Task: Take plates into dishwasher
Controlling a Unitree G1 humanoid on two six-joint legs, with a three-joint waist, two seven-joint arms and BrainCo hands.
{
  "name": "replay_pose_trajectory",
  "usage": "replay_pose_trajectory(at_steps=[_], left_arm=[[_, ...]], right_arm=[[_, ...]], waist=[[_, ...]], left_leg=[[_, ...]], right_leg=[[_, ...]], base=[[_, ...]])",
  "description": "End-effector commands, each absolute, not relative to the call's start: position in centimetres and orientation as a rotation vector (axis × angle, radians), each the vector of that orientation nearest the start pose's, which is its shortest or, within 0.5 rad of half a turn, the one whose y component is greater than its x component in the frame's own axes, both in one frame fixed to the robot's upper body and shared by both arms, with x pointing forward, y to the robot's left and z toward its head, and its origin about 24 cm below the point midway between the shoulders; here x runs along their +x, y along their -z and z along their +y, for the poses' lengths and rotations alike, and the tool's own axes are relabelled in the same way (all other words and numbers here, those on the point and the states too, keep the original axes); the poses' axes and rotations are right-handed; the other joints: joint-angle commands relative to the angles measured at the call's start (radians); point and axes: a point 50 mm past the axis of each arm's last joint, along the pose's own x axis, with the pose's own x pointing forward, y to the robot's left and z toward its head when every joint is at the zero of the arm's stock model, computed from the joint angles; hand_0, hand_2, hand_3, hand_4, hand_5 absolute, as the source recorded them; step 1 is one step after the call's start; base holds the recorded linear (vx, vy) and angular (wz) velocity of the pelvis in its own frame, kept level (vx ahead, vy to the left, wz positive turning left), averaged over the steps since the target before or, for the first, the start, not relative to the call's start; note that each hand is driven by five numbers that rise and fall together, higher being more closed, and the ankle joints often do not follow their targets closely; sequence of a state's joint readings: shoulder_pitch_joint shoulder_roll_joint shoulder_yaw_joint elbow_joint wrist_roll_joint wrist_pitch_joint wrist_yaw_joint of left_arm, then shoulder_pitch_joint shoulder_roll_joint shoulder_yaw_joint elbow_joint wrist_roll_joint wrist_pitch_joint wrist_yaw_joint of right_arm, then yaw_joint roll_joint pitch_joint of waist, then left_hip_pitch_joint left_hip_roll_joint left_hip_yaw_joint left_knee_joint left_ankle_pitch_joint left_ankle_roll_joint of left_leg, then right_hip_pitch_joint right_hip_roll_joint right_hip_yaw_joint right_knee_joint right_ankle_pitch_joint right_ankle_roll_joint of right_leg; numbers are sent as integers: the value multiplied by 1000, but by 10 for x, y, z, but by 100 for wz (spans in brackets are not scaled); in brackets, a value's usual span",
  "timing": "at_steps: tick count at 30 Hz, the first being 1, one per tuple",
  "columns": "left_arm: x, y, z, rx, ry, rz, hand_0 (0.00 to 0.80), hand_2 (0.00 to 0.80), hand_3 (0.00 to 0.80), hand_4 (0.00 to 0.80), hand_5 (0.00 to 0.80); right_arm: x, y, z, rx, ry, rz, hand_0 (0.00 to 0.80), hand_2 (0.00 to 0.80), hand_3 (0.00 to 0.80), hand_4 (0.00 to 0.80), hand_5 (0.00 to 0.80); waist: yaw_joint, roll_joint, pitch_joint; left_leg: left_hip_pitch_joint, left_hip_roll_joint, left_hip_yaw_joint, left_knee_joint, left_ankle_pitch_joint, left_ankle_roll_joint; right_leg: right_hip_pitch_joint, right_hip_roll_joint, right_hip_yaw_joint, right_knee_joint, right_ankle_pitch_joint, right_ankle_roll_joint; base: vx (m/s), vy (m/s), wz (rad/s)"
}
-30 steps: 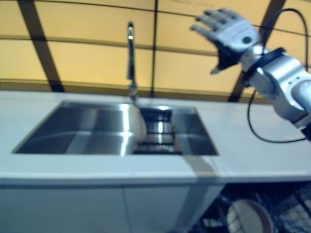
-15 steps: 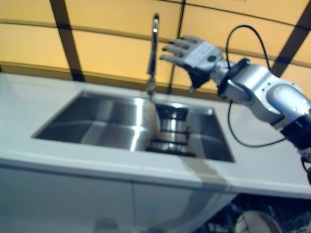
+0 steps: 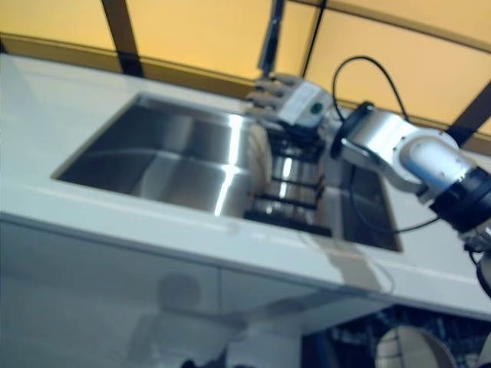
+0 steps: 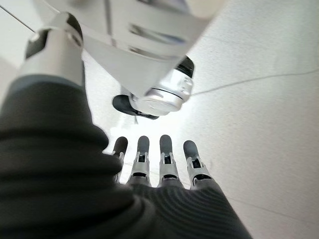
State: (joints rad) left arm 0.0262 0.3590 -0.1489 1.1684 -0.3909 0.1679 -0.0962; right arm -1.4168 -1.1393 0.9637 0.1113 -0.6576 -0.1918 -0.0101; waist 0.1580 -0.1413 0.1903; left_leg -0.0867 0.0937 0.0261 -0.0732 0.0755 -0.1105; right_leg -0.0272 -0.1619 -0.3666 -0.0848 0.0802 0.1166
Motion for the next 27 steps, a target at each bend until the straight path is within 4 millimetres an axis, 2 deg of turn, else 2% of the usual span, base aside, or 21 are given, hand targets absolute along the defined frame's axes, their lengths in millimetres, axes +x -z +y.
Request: replay_pose_trajectory(at_steps=[1,14,27], left_arm=[[94,148,272,-42,-244,1271,0,0,0,0,0],[101,144,276,-41,-218,1242,0,0,0,0,0],[102,144,276,-48,-220,1240,0,0,0,0,0]], right_arm=[[312,-381,-130,-2171,28,-1052,0,0,0,0,0],[314,-396,-122,-2219,142,-1081,0,0,0,0,0],[309,-402,-115,-2238,155,-1118,0,0,0,0,0]], waist=[[12,-17,28],[21,-21,99],[20,-23,93]], left_leg=[[-24,-49,5,-14,-1,23],[-75,-48,-4,-14,-1,31],[-74,-47,-3,-14,-6,29]], right_leg=[[9,-14,23,-3,38,80],[-52,-13,42,-3,55,84],[-54,-19,31,-1,54,85]], base=[[0,0,0],[-3,-6,2],[-1,-1,1]])
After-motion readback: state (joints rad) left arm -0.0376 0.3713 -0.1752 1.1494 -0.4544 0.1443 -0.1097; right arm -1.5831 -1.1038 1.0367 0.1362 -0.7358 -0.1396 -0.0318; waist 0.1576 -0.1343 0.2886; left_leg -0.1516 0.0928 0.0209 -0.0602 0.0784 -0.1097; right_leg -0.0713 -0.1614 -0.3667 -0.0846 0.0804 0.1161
